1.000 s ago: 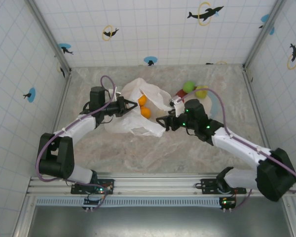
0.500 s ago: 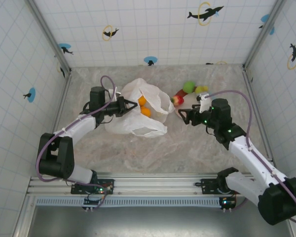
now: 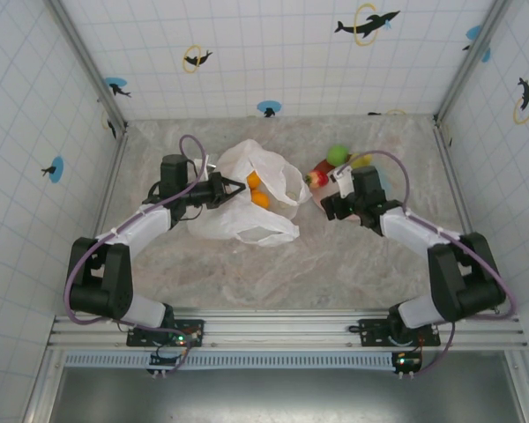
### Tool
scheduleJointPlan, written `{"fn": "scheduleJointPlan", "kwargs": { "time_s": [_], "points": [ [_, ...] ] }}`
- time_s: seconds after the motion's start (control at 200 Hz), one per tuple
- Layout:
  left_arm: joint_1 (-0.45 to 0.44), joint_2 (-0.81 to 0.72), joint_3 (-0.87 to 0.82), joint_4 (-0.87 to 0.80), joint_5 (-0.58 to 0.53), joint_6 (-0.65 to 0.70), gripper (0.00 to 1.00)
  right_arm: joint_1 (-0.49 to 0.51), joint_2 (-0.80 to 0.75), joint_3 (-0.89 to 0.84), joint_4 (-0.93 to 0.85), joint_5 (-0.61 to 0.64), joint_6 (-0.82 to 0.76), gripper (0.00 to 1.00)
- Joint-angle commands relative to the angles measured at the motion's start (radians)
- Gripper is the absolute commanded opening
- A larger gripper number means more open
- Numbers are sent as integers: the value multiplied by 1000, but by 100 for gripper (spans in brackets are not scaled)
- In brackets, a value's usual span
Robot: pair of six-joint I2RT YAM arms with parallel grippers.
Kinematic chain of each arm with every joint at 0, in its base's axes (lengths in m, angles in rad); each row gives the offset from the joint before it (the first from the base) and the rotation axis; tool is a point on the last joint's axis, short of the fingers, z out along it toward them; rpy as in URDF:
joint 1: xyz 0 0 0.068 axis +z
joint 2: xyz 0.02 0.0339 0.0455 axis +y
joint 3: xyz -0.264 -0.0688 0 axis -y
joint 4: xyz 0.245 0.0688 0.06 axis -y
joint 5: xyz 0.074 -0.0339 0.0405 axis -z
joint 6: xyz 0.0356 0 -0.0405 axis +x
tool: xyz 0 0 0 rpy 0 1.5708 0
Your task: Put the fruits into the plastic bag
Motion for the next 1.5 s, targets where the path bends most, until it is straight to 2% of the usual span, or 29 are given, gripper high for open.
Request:
{"fn": "scheduleJointPlan", "kwargs": {
  "time_s": [0.0, 0.265, 0.555, 1.131, 1.491],
  "points": [
    [12, -9, 1, -5, 6, 14, 0, -1, 82, 99, 21, 10, -149, 94],
    [14, -6, 3, -8, 5, 15, 0, -4, 247, 213, 17, 14, -252, 93],
    [14, -9, 4, -8, 6, 18, 0, -6, 413, 375, -38, 25, -294, 90],
    [15, -4, 3, -10, 9, 17, 0, -15, 598, 587, -124, -2, -299, 87],
    [19, -2, 4, -12, 11, 17, 0, -38, 630, 617, -155, -72, -279, 73]
  ]
}}
